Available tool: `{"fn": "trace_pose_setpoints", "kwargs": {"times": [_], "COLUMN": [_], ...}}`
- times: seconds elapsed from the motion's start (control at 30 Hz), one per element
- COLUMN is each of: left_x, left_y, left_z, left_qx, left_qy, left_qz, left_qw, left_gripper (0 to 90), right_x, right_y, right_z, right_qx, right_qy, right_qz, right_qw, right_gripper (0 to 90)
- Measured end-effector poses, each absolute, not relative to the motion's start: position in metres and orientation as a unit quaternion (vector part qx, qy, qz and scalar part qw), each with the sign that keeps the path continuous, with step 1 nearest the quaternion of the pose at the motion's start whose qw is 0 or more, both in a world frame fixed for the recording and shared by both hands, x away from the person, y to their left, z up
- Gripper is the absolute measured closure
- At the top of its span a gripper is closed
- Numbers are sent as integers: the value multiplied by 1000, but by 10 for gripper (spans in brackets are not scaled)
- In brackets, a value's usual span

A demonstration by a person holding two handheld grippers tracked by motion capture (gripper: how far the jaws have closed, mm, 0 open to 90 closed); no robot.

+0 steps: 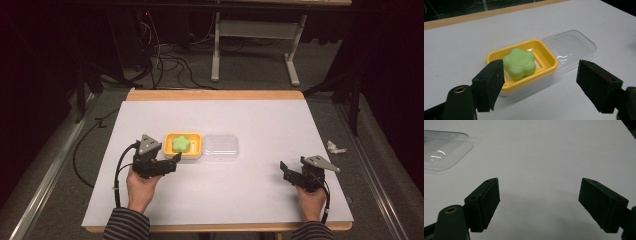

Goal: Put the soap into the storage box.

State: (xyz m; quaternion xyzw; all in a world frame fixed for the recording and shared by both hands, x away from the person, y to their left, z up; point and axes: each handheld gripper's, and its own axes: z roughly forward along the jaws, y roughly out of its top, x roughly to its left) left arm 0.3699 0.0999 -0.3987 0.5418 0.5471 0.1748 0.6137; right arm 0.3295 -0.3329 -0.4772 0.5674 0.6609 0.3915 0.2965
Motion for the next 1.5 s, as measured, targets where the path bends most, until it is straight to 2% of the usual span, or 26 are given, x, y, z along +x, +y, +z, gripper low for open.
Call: {"fn": "trace_pose_setpoints", "kwargs": {"times": [1.03,1.5], "left_x": [356,354], "left_y": [85,69], "left_z": [-411,-417], "left_qx": [550,571], "left_qy": [532,517], "left_qz": [154,148], "left_qw": [625,621], "left_gripper": [230,227], "right_x": [331,332], "right_y": [-332,-332], "right_z": [-477,-478], "right_qx": [570,571], "right_qy": [665,664], "right_qz": [383,383], "right_qw": [294,293], "right_gripper": [177,177]}}
